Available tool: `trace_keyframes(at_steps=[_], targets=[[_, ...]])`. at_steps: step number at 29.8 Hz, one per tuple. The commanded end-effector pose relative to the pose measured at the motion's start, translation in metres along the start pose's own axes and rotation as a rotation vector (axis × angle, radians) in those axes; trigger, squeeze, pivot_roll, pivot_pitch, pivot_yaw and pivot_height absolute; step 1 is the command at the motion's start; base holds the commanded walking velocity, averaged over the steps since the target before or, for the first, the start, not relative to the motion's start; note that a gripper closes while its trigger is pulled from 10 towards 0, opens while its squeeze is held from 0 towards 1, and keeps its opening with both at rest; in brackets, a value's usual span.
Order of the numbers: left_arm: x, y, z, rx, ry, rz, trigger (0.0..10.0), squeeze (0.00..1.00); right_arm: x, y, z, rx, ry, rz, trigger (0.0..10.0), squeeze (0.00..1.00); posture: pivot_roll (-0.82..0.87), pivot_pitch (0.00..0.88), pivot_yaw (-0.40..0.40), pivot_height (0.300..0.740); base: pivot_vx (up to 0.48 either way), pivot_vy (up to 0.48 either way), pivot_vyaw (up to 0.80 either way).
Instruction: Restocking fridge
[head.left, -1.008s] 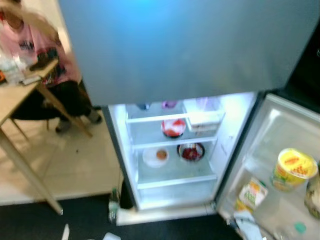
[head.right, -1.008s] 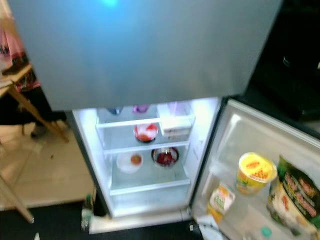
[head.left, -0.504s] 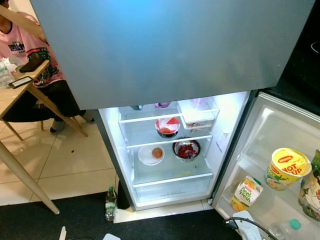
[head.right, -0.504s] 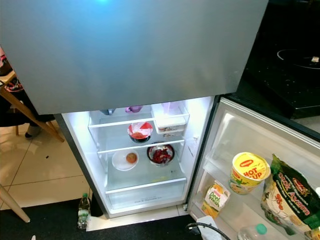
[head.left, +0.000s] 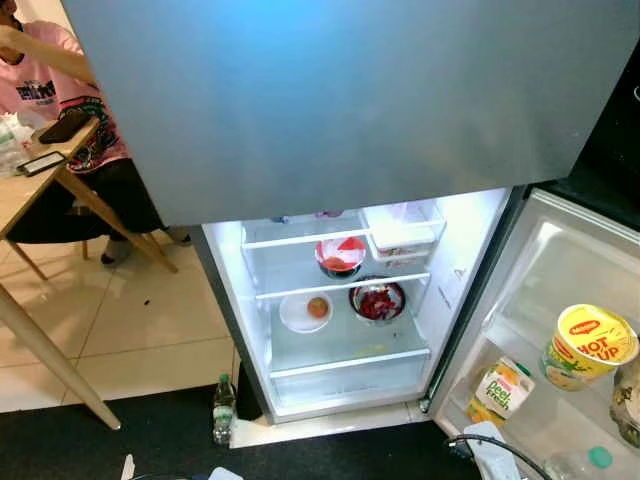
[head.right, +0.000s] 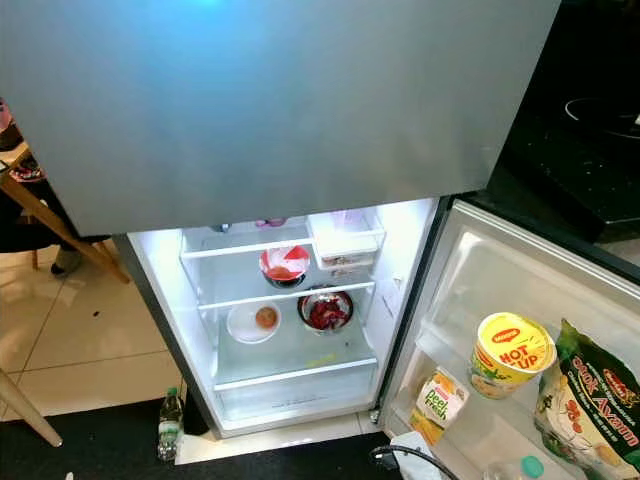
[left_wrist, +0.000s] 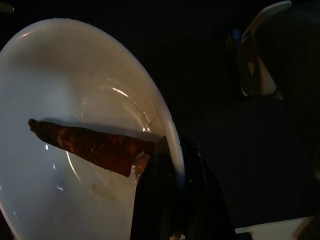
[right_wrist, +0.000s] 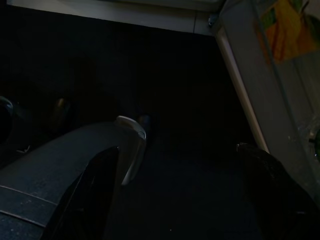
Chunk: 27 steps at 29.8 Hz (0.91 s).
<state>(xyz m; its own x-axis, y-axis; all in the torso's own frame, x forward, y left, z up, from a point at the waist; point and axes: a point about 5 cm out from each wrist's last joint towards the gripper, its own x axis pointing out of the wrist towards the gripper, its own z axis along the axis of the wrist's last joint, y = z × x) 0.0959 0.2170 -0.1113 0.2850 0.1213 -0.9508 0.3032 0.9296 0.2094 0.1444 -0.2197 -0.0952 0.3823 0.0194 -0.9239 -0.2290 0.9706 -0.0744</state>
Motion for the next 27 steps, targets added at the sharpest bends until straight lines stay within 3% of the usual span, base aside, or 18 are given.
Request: trace_keyframes(at_steps=[1,11,16,18,27], targets=[[-0.0003,0.0057,-0.0002,0.011,0.0,0.014,10.0,0.0,0.0005,0.0012,0.0051,0.006,-0.022,0.005,10.0,0.0,-0.02,0.0,0.028,0.74,0.375,0.0,0.0],[-0.0001,0.0037,0.0014,0.008,-0.004,0.008,10.0,0.0,0.0007,0.0022,0.0049,0.005,-0.021,0.011,10.0,0.0,-0.02,0.0,0.026,0.74,0.374,0.0,0.0],[-0.0001,0.0042,0.0029,-0.017,-0.016,0.015,10.0,0.0,0.0008,0.0028,0.0051,0.006,-0.022,0.014,10.0,0.0,-0.02,0.0,0.026,0.74,0.0,0.0,0.0],[0.0,0.0035,0.0031,0.012,-0.01,-0.004,10.0,0.0,0.001,0.0038,0.0052,0.008,-0.024,0.017,10.0,0.0,-0.02,0.0,0.027,0.74,0.0,-0.472,0.0],[0.0,0.0023,0.0034,0.002,-0.019,-0.016,10.0,0.0,0.0011,0.0049,0.005,0.012,-0.024,0.021,10.0,0.0,-0.02,0.0,0.028,0.74,0.0,-0.342,0.0]])
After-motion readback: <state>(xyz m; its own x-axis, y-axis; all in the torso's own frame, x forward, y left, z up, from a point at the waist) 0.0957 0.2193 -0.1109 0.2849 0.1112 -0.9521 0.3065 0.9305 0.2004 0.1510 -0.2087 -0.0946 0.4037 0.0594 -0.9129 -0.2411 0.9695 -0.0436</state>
